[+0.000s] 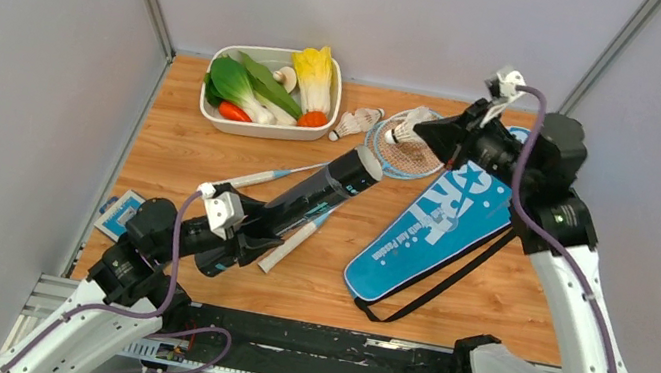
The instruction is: Pack up the badminton gear
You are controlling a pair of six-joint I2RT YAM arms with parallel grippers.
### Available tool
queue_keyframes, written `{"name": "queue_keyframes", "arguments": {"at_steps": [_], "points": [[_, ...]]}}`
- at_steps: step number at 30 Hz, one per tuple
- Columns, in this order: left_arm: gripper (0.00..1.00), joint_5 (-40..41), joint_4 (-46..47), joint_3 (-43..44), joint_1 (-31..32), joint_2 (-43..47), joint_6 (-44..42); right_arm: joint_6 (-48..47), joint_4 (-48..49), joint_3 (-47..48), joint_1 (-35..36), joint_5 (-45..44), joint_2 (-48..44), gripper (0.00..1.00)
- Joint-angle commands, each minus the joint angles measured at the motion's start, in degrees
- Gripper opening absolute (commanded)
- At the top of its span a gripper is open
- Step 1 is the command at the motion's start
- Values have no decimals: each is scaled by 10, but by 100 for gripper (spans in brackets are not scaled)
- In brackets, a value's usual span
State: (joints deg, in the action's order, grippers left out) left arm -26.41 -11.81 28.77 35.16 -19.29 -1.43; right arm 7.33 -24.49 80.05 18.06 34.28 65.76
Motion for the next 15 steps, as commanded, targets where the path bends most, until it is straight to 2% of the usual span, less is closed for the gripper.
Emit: {"name": "queue_keyframes", "arguments": {"at_steps": [1, 7, 15], "points": [[28, 2, 32, 5, 1, -6, -8, 53, 84, -12, 1, 9, -58, 0], [29, -1, 29, 8, 1, -16, -9, 80, 90, 6, 1, 70, -85, 0], [29, -7, 32, 6, 1, -12, -7, 107, 101, -30, 15, 137, -80, 0]]}}
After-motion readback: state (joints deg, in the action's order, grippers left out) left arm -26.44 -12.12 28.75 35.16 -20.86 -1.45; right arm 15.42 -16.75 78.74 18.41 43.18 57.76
